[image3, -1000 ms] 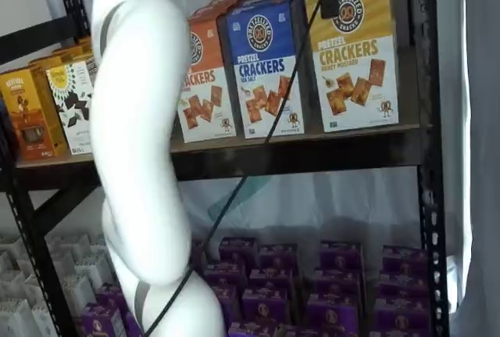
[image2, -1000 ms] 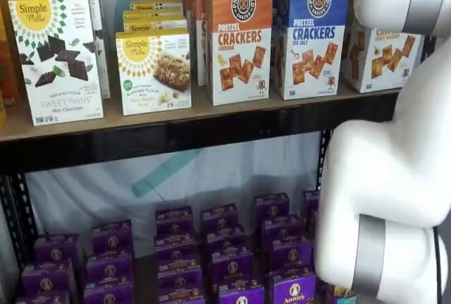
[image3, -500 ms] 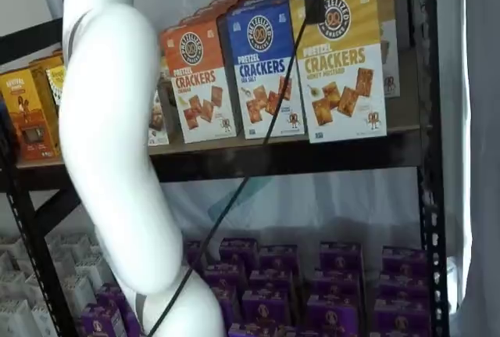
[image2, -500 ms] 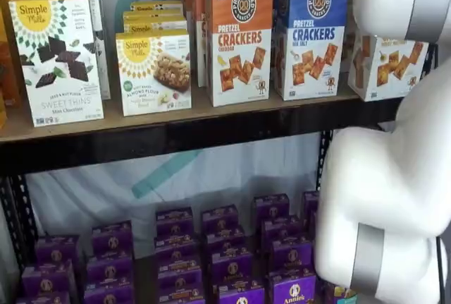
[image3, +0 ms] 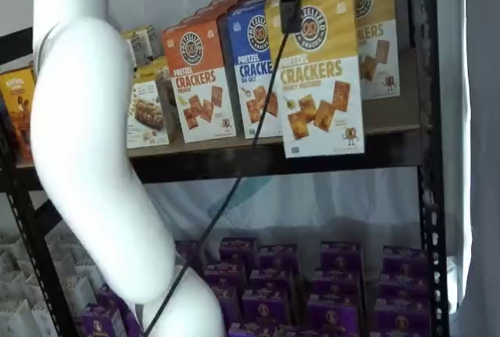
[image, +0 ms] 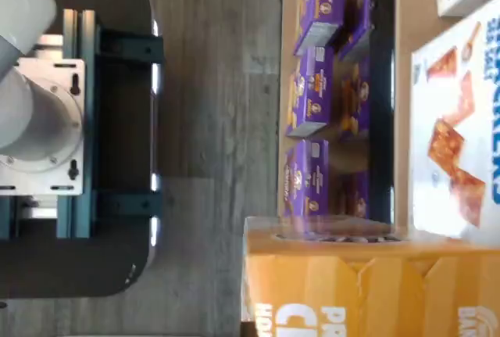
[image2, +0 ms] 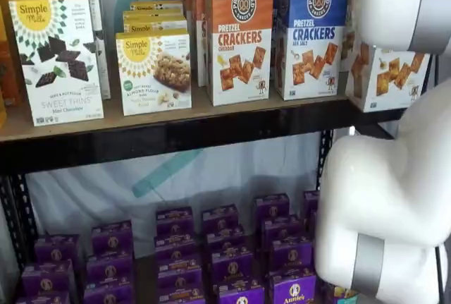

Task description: Retrieve the yellow and white box located on the top shelf, the sixth one from the left

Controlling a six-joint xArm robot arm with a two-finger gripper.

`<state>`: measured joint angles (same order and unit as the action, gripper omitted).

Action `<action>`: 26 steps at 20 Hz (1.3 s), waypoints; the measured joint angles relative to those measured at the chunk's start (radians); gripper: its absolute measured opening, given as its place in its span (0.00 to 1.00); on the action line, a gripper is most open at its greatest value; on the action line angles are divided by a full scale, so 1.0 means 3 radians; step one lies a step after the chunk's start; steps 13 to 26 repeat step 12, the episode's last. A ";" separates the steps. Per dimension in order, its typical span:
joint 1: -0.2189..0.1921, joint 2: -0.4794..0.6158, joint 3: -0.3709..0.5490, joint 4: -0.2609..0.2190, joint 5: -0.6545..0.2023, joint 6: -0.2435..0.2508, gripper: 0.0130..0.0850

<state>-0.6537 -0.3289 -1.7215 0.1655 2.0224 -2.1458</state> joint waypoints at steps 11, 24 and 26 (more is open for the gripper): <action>0.0204 -0.0311 0.0259 -0.0022 0.0190 0.0206 0.61; 0.0219 -0.0331 0.0278 -0.0023 0.0198 0.0221 0.61; 0.0219 -0.0331 0.0278 -0.0023 0.0198 0.0221 0.61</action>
